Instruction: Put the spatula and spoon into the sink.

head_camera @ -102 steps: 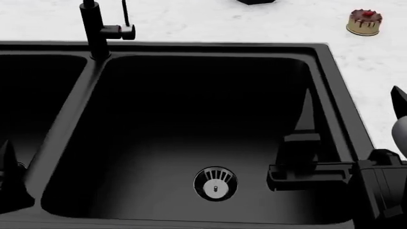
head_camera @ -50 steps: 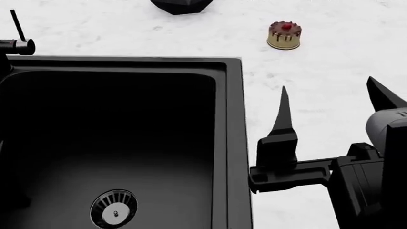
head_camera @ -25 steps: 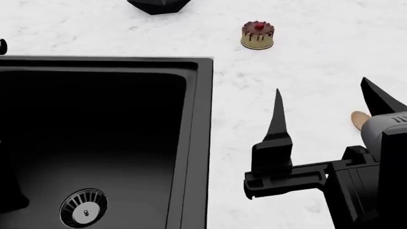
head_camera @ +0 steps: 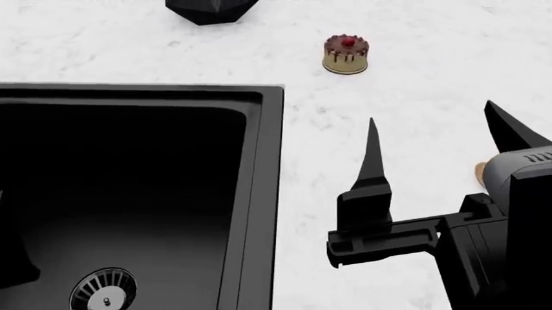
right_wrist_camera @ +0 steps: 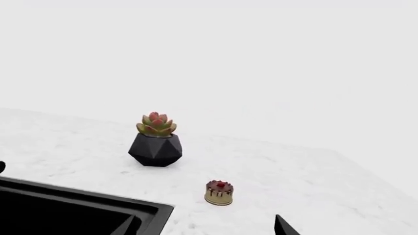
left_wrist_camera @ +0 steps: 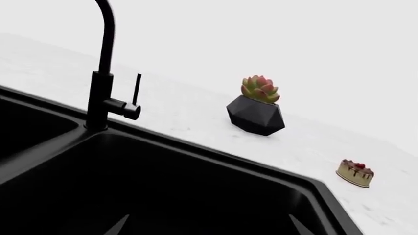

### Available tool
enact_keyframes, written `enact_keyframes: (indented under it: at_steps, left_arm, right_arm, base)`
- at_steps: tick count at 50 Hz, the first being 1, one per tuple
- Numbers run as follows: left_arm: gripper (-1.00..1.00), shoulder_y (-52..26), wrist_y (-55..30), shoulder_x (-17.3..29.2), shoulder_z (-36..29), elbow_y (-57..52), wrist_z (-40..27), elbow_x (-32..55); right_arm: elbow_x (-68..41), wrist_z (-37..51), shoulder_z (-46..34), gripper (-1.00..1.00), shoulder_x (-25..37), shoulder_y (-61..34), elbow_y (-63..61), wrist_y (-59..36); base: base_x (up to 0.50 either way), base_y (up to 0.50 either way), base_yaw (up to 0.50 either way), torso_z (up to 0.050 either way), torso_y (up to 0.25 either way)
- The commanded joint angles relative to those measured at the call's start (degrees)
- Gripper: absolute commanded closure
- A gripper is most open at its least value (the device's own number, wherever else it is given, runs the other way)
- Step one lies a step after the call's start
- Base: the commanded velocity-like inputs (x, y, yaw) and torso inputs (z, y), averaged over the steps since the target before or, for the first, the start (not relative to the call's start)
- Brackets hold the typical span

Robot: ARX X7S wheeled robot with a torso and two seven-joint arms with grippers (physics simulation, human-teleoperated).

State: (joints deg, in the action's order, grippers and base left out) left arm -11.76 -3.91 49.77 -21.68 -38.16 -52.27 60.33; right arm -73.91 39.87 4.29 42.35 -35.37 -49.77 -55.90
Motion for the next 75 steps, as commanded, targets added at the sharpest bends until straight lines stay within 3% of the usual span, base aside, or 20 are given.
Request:
enact_keyframes:
  at_steps: [1,8,17,29,47,75]
  left_arm:
    - [-1.0,-0.2,-1.28,-0.88,1.47,-0.22,1.09,-1.31]
    - [-1.0,0.12,-1.21,-0.66,1.66,-0.22,1.0,-1.38]
    - [-1.0,0.56,-0.91,-0.44,2.01,-0.18,0.98,-1.34]
    - [-1.0,0.54,-0.67,-1.14,1.64,0.93,2.04,-1.5]
    - [-1.0,0.24,-0.92,-0.98,1.74,0.88,2.2,-1.32]
    - [-1.0,-0.64,-2.12,-1.95,0.76,1.74,2.05,-1.62]
  right_arm:
    - [0.56,-1.18,1.1,-1.0,-1.0,0.36,-0.27,-0.33]
    - [-7.05,0.49,4.13,-1.0,1.09,-0.56,3.09,-0.12]
    - [-26.52,12.68,-1.05,-1.0,11.44,-13.12,14.77,-6.88]
    - [-33.17,11.52,-3.62,-1.0,20.13,-13.72,25.3,-11.69]
    - [-26.7,8.5,-0.09,-1.0,22.14,-6.59,29.67,-10.22]
    - [-3.8,-7.19,-20.18,-1.0,10.37,-23.01,51.01,-12.07]
  base:
    - [0.0,0.0,0.0,0.0,0.0]
    - [0.0,0.0,0.0,0.0,0.0]
    - [0.0,0.0,0.0,0.0,0.0]
    - [0.0,0.0,0.0,0.0,0.0]
    - [0.0,0.0,0.0,0.0,0.0]
    - [0.0,0.0,0.0,0.0,0.0]
